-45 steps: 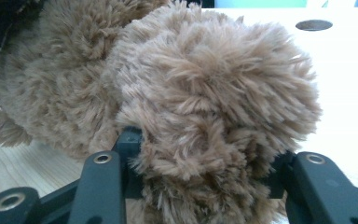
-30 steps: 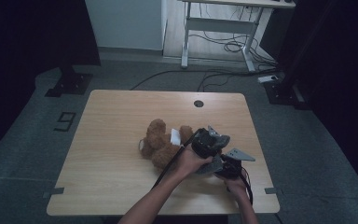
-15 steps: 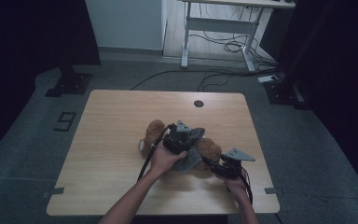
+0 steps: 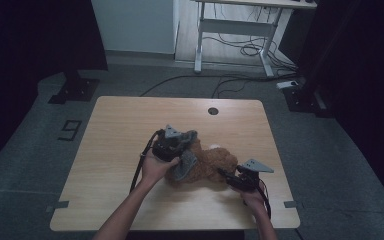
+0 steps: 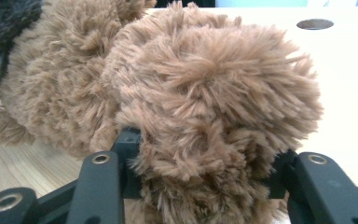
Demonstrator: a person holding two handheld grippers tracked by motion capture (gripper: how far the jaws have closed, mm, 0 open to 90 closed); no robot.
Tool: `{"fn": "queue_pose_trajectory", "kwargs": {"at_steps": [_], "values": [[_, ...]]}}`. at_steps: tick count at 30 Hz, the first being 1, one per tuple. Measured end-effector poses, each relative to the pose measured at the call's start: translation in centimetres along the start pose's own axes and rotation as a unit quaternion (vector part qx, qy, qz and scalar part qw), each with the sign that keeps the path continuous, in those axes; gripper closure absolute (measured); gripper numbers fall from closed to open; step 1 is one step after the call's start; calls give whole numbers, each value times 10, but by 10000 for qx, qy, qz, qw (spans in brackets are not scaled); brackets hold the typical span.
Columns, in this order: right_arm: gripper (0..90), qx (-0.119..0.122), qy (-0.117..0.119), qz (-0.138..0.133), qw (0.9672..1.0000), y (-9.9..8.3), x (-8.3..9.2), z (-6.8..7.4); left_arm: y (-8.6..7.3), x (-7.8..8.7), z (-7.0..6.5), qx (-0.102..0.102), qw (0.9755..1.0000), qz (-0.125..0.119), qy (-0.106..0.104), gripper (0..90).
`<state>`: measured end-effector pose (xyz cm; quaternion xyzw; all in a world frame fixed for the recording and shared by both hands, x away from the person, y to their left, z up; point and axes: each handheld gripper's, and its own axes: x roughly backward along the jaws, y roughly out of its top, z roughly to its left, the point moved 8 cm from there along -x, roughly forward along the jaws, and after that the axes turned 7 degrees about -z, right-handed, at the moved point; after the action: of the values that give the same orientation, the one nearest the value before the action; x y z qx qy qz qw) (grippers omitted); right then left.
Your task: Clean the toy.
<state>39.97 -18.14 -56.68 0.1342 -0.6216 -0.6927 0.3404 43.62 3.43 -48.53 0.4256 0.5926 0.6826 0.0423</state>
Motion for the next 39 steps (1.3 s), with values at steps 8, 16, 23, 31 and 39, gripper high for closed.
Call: {"fn": "queue_pose_trajectory", "kwargs": {"at_steps": [8,16,23,31,39], "values": [[476,-25,-6,3,10000,0,0,1,-4,1,16,-170,9993,93,326,787],[476,-34,-3,-7,10000,0,0,1,-14,13,43,32,9988,106,482,787],[476,-31,-13,-12,10000,0,0,1,-16,22,49,-14,9983,64,588,788],[476,-51,-34,-16,10000,0,0,0,-7,38,51,54,9980,-105,617,790],[475,-49,-66,-10,10000,1,0,0,31,24,6,-218,9991,-300,199,790]]}}
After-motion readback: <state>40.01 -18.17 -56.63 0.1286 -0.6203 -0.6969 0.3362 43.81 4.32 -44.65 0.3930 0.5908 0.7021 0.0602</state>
